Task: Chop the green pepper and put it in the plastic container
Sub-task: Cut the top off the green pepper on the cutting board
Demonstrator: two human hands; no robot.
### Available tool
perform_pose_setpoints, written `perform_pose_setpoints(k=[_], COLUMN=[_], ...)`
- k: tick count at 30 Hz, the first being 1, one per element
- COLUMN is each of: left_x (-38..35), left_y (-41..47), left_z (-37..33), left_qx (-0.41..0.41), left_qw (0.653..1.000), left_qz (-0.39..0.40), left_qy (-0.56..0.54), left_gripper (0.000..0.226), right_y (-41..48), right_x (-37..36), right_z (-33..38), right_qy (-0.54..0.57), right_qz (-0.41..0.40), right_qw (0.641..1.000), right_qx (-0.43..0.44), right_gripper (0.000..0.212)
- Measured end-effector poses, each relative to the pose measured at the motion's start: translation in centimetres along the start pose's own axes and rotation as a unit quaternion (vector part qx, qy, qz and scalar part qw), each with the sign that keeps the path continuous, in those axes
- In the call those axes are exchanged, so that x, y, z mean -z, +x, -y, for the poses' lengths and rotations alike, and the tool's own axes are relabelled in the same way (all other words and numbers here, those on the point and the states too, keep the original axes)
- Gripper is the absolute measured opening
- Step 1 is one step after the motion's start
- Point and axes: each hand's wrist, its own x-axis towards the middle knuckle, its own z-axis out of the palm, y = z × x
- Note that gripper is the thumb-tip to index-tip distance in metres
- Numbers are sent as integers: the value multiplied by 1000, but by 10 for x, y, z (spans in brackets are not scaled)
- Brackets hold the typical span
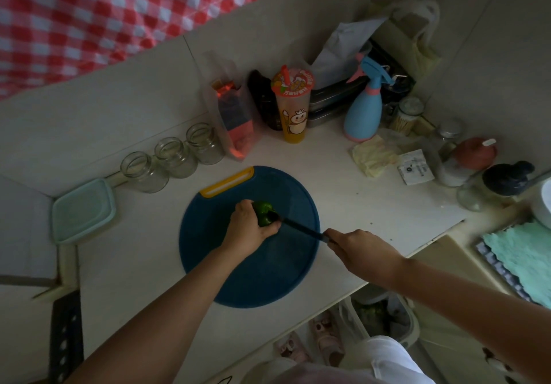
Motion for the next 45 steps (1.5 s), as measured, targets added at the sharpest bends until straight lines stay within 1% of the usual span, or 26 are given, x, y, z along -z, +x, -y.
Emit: perform_pose_setpoints(k=[4,7,9,14,22,29,39,45], left_x=[-3,-2,-1,0,-8,-15,-24,-28], left_y=[1,1,2,3,2,1,-3,-5], left_z=[-4,-4,-4,-7,-10,-15,-29,-31], left_qx=[7,10,13,15,40,74,136,153], left_qw=[999,999,999,998,997,992,980,976], left_qz=[-5,-4,2,5,-39,-76,-111,-128], left_qy=[38,31,32,54,54,65,91,87], left_gripper=[70,68,67,65,66,69,74,75], right_y=[-2,0,4,6,3,9,10,10], right_x=[-3,-4,-2,-3,-27,-29,-26,-26], right_z=[1,3,1,0,13,15,21,26], right_qy=[9,69,86,50,51,53,62,76], right_qz=[-9,-3,7,3,0,3,7,-4], right_qw=[1000,998,996,999,996,994,992,991], right_qx=[-9,-8,-6,-19,-74,-99,-112,-112], right_gripper=[34,31,29,31,35,40,35,30])
